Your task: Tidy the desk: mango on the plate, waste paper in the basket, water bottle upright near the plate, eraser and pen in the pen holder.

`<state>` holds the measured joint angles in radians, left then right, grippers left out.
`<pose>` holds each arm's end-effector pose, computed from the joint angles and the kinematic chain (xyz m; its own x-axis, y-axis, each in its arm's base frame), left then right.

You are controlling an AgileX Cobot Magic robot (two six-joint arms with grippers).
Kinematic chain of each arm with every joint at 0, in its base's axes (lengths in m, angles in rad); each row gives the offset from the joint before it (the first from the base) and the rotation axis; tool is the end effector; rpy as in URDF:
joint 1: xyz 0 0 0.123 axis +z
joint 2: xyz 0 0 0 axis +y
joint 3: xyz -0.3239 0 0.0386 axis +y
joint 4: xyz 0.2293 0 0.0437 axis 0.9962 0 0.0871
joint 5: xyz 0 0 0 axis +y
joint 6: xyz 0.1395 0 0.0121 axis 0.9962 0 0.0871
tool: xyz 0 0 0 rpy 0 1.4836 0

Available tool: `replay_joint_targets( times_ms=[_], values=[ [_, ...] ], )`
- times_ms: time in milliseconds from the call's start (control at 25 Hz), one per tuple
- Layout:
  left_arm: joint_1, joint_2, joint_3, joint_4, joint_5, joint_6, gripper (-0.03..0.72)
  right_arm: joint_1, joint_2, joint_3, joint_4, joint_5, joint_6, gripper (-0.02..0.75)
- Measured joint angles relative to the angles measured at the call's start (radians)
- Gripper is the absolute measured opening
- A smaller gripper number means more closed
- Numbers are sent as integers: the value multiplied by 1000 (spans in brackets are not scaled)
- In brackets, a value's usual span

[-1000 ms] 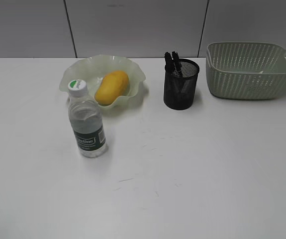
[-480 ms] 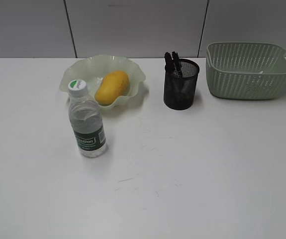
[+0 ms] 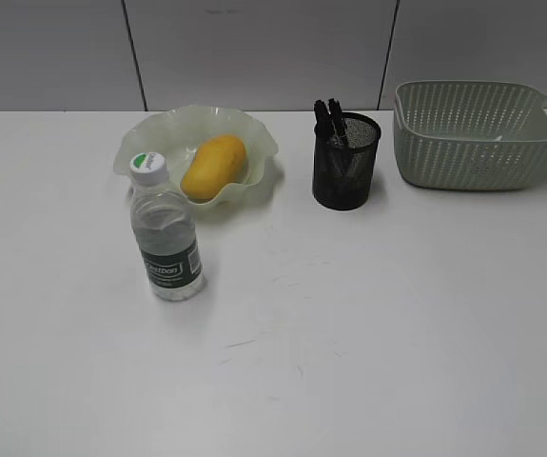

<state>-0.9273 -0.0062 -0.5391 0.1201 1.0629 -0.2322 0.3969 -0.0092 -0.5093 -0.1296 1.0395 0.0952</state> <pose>-0.0027 0.0280 0.2581 -0.3725 0.2104 -0.9039 0.6844 0.7201 -0.1144 -0.0127 -0.0222 0.2521 -0.3929 -0.1332 -0.9099 -0.2794 0.9600 -0.0198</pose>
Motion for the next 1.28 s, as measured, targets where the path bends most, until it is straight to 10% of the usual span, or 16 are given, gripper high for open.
replay_joint_targets(
  times_ms=[400, 520, 1280],
  values=[
    [712, 0, 0, -6, 0, 1, 244, -261, -1, 0, 1, 0, 0, 348],
    [828, 0, 0, -7, 0, 1, 244, -327, -1, 0, 1, 0, 0, 348],
    [843, 0, 0, -9, 0, 1, 242, -340, -1, 0, 118, 0, -146, 348]
  ],
)
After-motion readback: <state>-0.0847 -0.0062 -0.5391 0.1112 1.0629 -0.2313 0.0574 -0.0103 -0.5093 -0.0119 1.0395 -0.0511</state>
